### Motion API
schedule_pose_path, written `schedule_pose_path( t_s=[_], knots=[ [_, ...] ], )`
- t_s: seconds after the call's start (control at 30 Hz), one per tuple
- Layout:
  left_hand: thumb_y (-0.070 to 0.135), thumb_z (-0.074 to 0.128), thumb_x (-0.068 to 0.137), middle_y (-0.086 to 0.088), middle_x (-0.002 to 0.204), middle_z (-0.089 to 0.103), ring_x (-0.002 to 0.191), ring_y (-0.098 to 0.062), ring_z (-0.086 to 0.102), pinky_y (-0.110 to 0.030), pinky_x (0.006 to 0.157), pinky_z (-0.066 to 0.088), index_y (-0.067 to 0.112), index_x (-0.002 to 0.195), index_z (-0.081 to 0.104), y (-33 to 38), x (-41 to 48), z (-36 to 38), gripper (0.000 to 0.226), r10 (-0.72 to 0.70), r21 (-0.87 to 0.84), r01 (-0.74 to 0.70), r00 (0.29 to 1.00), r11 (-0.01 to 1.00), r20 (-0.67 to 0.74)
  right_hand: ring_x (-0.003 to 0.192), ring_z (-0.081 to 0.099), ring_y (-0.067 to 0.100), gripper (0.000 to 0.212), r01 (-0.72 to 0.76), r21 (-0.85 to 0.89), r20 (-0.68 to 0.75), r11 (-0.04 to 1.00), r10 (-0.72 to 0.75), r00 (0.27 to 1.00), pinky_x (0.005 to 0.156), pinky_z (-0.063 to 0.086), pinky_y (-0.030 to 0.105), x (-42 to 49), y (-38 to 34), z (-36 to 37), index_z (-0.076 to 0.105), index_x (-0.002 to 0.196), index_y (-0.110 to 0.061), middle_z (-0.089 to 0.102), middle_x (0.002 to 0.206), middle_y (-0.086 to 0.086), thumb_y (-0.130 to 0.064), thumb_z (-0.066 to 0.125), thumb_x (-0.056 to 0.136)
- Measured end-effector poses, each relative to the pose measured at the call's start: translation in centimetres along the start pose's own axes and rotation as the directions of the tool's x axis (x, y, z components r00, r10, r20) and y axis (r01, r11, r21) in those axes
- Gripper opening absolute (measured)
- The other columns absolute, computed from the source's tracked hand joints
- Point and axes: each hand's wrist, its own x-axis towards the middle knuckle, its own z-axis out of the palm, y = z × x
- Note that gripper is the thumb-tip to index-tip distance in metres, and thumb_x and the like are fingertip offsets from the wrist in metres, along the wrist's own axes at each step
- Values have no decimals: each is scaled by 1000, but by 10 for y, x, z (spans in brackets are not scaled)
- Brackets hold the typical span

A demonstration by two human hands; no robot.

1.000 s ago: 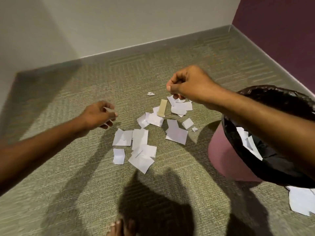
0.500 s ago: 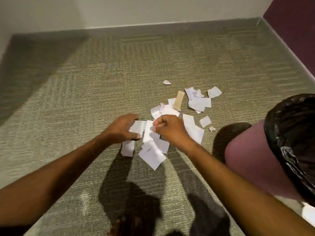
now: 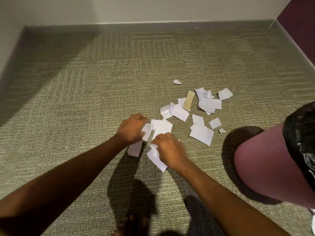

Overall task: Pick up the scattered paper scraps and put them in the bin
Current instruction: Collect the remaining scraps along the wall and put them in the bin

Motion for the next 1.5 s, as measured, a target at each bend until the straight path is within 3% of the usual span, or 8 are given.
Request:
schedule_pose_path(
  t_s=[0.13, 0.37, 0.63, 0.83, 0.93, 1.03, 1.33, 1.5],
  knots=[
    [21, 71, 87, -6, 124, 57, 122, -28, 54, -42, 92, 53, 18, 131, 62, -5, 1, 3, 44, 18, -32, -18, 1000, 999, 3, 99, 63, 27, 28, 4, 39, -53, 999, -1, 999, 70, 54, 40, 2, 0, 2, 80, 105, -20, 73, 101, 1, -4, 65, 88],
    [4, 51, 87, -9, 109, 57, 107, -30, 57, -42, 81, 55, 11, 112, 66, -7, -2, 2, 30, 65, -39, -68, 995, 997, -76, 102, 63, 22, 18, -107, 352, -173, 930, 177, 969, 81, 57, 43, -3, 19, -9, 79, 111, -19, 76, 106, -2, -10, 70, 98],
    [7, 53, 100, -1, 98, 64, 94, -25, 63, -38, 73, 51, 11, 97, 70, -19, -8, 4, 18, 66, -72, -79, 984, 994, -165, 92, 69, 19, 5, -286, 676, -130, 679, 492, 861, 80, 60, 41, -3, 54, -29, 72, 104, -24, 72, 101, -5, -21, 68, 103],
    [39, 53, 95, 2, 90, 63, 80, -19, 57, -36, 63, 46, 17, 98, 63, -23, -35, -13, 24, -23, -260, -65, 947, 963, -321, 102, 64, 19, 10, -314, 422, 62, 850, 318, 946, 85, 59, 45, -15, 60, -24, 67, 91, -19, 65, 112, -3, -13, 73, 95],
    [30, 66, 94, 3, 77, 62, 67, -18, 56, -37, 57, 45, 21, 88, 61, -17, -53, -17, 12, -74, -375, -60, 940, 925, -333, 120, 56, 19, 9, -190, 166, 71, 968, 180, 981, 85, 54, 35, -24, 55, -14, 73, 95, -18, 65, 127, -7, -12, 77, 90],
    [19, 69, 90, 6, 63, 54, 52, -10, 46, -31, 49, 36, 25, 77, 50, -11, -69, -9, 24, -75, -422, -69, 946, 904, -316, 110, 56, 15, 13, -136, 107, -2, 985, 137, 991, 76, 47, 28, -29, 51, -8, 70, 90, -22, 66, 109, -9, -13, 80, 88],
    [31, 67, 91, 7, 80, 48, 73, -16, 44, -37, 58, 46, 24, 80, 45, -14, -82, 41, 26, 199, -137, -251, 929, 958, -312, 88, 62, 14, 12, -249, 268, 43, 931, 247, 968, 72, 54, 32, -39, 49, -5, 66, 97, -20, 60, 102, -6, -14, 77, 96],
    [28, 71, 95, 2, 88, 54, 83, -21, 50, -34, 61, 43, 22, 84, 52, -12, -86, 59, 23, 201, -36, -221, 935, 975, -293, 87, 63, 15, 16, -314, 360, 17, 879, 330, 944, 70, 53, 35, -54, 52, -1, 64, 90, -22, 65, 96, -8, -16, 79, 94]
  ],
)
